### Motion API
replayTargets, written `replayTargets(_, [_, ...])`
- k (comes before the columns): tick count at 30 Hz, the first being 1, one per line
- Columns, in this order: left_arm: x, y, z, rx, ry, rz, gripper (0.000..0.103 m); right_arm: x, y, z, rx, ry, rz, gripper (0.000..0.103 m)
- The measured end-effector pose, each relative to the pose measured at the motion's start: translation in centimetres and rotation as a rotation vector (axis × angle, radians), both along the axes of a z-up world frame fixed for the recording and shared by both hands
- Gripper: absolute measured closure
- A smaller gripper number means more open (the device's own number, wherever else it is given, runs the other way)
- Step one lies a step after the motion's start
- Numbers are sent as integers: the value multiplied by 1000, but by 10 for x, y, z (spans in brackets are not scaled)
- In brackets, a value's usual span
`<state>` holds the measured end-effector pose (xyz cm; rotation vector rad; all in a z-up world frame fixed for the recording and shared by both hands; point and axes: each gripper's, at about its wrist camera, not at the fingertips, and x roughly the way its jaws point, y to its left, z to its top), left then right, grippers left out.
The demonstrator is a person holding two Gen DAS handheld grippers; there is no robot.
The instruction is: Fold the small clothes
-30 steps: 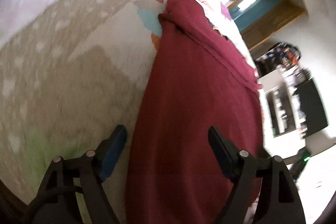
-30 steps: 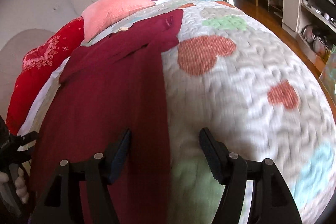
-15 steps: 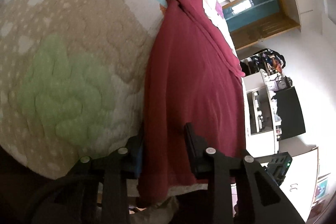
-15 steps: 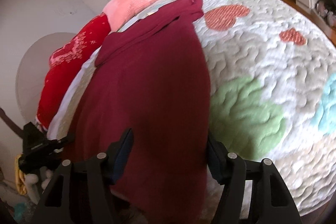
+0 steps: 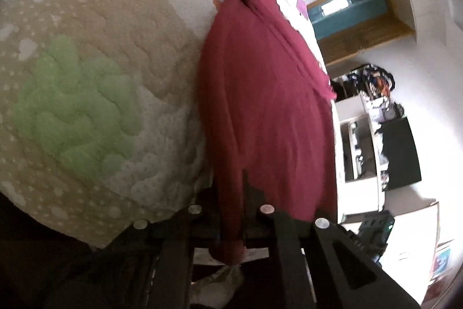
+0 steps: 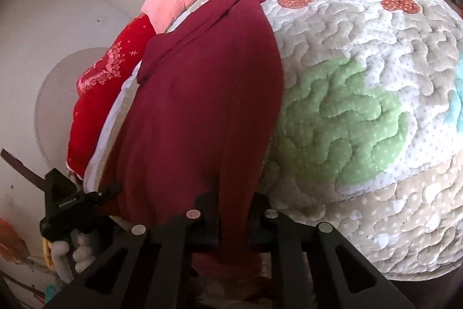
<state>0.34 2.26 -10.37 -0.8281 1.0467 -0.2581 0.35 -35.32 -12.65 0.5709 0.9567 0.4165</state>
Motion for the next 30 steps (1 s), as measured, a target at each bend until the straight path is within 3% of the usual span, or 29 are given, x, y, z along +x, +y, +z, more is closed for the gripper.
replayTargets(6, [-21,2,37,34,-80,-21,97,-6,0,23,30,-22,36,93])
replayTargets(11, [-57,-4,42,23,-70,-54,97,-29,-4,39,47,-41,74,93])
replayTargets(15, [-90,-8,32,-10,-43,-78,97,-64,0,30,24,-8,140,93])
replayTargets(19, [-102,8,32,-39,-41,-40,97,-88,-3,10,53,48,170,93])
replayTargets(24, [-92,17,44,-33,-68,-22,97,-76,-18,13,96,42,139,93])
replayTargets(30, [-35,23,74,-53,-114,21,97,-21,-10,44,203,-8,123,93])
